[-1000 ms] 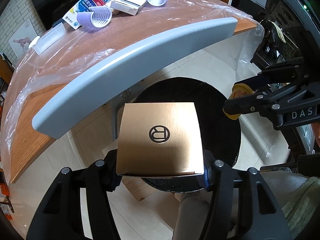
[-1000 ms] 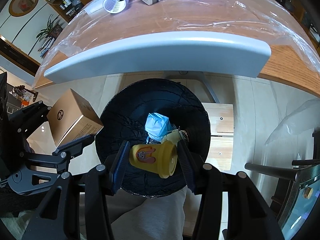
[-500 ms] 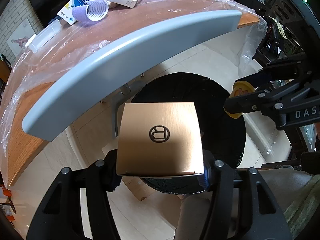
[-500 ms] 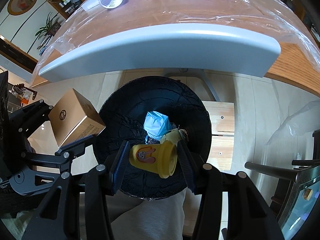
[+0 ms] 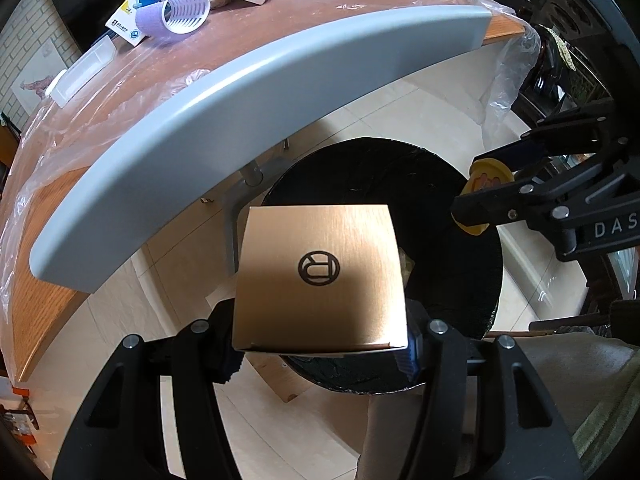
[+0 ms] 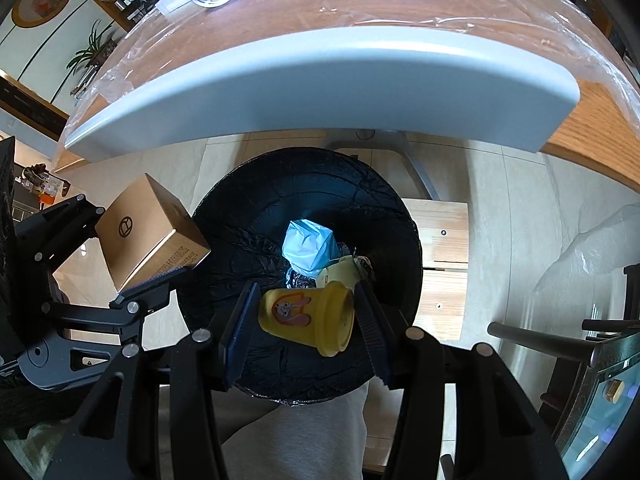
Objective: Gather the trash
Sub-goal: 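Hold the cardboard box with the left tool while the right tool holds the cup over the bin, then open the left tool while the right tool opens, dropping box and cup into the bin, then move both tools back over the table toward the purple combs and medicine box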
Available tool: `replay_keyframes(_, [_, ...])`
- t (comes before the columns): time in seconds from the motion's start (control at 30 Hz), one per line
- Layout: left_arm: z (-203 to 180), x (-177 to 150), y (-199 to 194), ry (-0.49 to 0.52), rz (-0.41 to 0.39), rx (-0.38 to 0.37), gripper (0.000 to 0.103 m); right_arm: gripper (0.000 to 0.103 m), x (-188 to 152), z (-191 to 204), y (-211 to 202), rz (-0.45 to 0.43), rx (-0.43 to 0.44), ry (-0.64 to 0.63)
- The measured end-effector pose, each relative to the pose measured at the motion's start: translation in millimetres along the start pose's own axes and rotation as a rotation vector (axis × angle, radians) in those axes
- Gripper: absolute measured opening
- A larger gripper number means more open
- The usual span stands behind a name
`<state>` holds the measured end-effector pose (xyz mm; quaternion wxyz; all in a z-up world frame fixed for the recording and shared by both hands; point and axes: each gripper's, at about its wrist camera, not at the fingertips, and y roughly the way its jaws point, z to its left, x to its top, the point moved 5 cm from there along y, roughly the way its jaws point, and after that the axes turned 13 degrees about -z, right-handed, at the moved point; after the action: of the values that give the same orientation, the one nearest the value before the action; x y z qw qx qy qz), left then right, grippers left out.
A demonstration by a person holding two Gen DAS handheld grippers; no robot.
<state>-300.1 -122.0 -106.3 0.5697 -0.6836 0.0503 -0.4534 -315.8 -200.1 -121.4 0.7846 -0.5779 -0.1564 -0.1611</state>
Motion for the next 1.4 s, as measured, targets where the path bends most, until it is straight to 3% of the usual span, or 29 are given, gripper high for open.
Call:
replay_keyframes(0.43, [-1.4, 2.2, 6.1, 0.010, 0.002, -0.011, 0.059, 0.050, -0.2, -2.2, 4.4, 0.011, 0.003, 0.002])
replay_keyframes(0.47, [-2.4, 3.2, 4.9, 0.016, -0.003, -0.019, 0.060, 0.052, 0.1, -1.7, 2.0, 0.001, 0.006, 0.001])
replay_keyframes(0.53, [-2.9, 3.6, 3.2, 0.025, -0.010, -0.019, 0.078, 0.081, 0.9, -2.7, -2.7, -0.016, -0.002, 0.007])
replay_keyframes(0.77, [3.7, 4.5, -10.1, -0.005, -0.043, -0.016, 0.079, 0.083, -0.1, -15.3, -29.3, -0.075, -0.011, 0.057])
replay_keyframes(0.9, [10.5, 10.2, -31.5, -0.038, -0.082, -0.018, 0.079, 0.084, 7.5, -16.9, -59.9, -0.153, -0.033, 0.056])
replay_keyframes(1.0, [16.2, 24.4, -60.1, -0.063, -0.149, -0.034, 0.079, 0.090, 23.6, -15.9, -90.2, -0.244, -0.062, 0.022])
replay_keyframes(1.1, [19.6, 46.7, -91.9, -0.076, -0.250, -0.041, 0.092, 0.098, 49.9, -13.2, -122.7, -0.370, -0.101, -0.027])
replay_keyframes(1.23, [30.3, 75.4, -113.6, -0.061, -0.364, 0.047, 0.099, 0.099, 83.1, -8.2, -142.7, -0.472, -0.152, -0.115])
replay_keyframes(1.4, [63.0, 104.6, -100.9, -0.130, -0.363, 0.143, 0.099, 0.099, 121.3, 5.7, -128.5, -0.495, -0.207, -0.278])
